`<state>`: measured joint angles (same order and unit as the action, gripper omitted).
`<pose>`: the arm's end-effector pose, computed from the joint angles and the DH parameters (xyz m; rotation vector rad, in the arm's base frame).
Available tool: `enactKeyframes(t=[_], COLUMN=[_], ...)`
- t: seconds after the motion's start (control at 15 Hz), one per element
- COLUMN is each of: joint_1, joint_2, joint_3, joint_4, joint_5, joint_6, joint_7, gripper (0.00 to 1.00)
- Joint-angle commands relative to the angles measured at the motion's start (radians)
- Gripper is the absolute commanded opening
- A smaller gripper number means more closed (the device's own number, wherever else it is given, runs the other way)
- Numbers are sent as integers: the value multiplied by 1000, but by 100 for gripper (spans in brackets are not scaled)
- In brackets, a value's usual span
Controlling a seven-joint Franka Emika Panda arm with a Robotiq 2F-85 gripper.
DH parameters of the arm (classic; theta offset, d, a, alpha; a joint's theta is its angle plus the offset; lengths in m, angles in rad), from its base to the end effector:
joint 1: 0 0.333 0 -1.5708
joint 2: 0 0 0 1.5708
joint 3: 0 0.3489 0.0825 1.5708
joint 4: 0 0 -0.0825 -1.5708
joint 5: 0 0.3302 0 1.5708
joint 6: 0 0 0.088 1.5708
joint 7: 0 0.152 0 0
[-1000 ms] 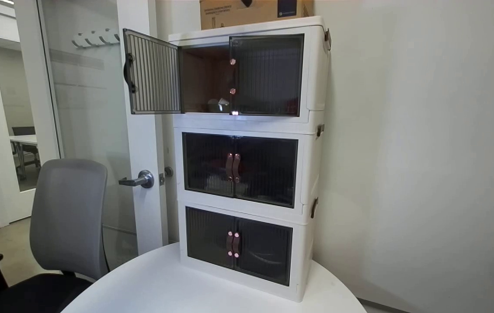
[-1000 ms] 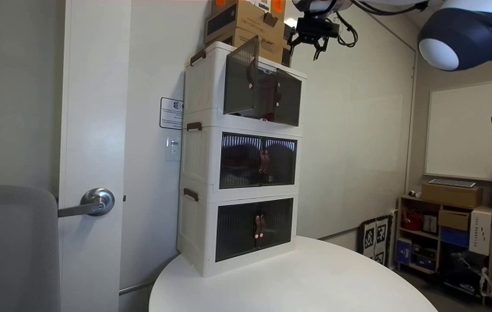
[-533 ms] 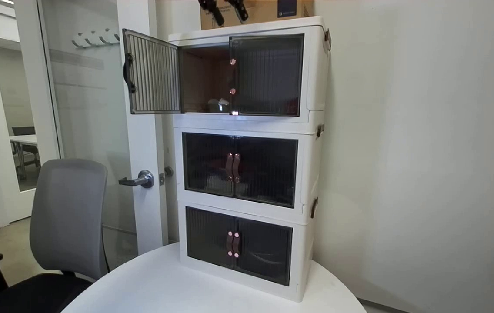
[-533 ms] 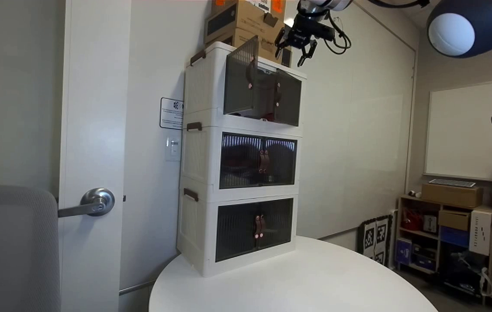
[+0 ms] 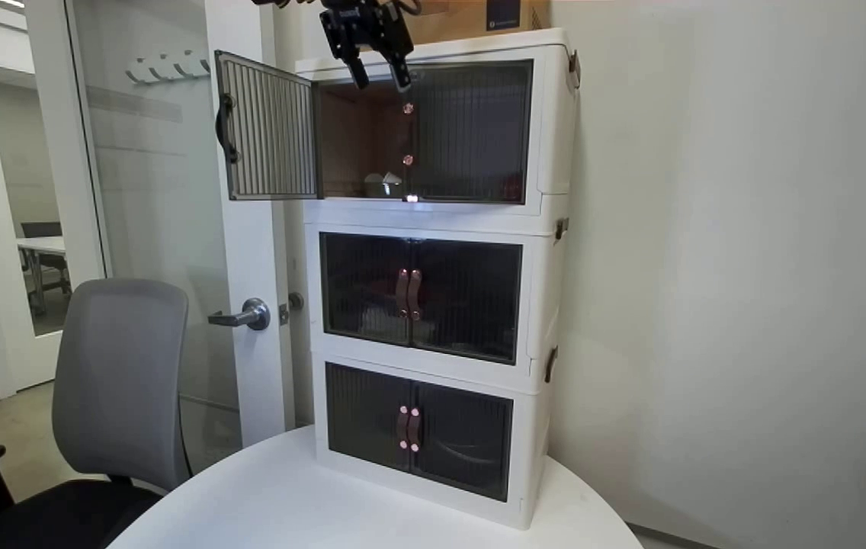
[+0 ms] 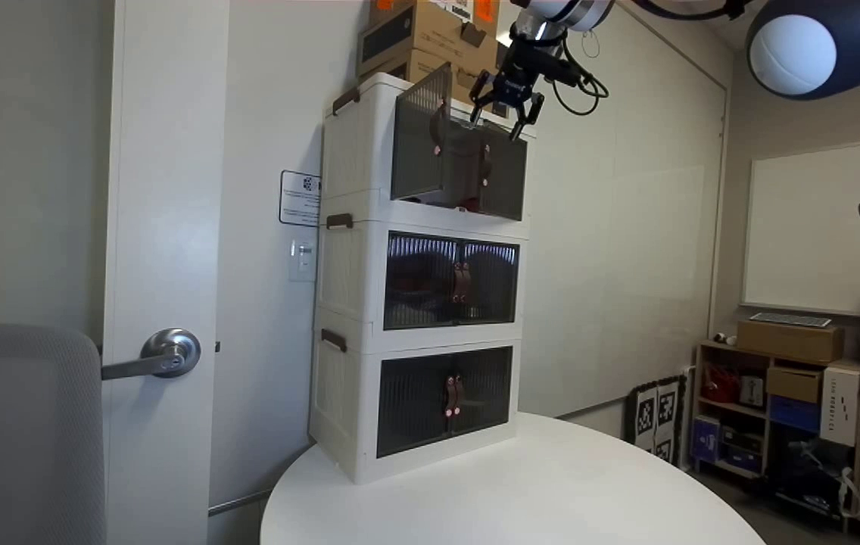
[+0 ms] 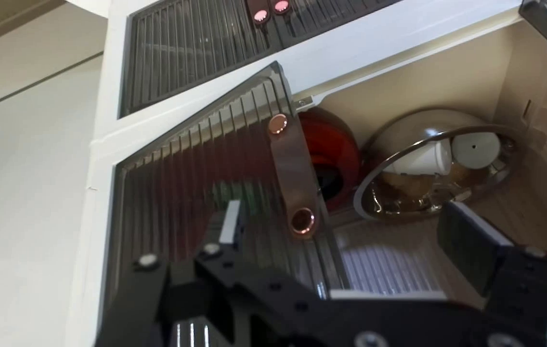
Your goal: Open the doors of the top compartment of the cabinet.
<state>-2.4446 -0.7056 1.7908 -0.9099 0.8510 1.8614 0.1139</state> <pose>0.6868 0.0379 0.6946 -2.8659 0.5537 -1.0001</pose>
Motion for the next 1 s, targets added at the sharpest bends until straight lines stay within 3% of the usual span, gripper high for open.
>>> enactKeyframes(t=[0.0, 0.93], joint_1=[0, -3], joint_2=[-19, -118], joint_3=[-25, -94], joint_4=[2, 28], joint_5=[-3, -67], joint_6=[5, 152], joint_7=[53, 214], gripper=[100, 100])
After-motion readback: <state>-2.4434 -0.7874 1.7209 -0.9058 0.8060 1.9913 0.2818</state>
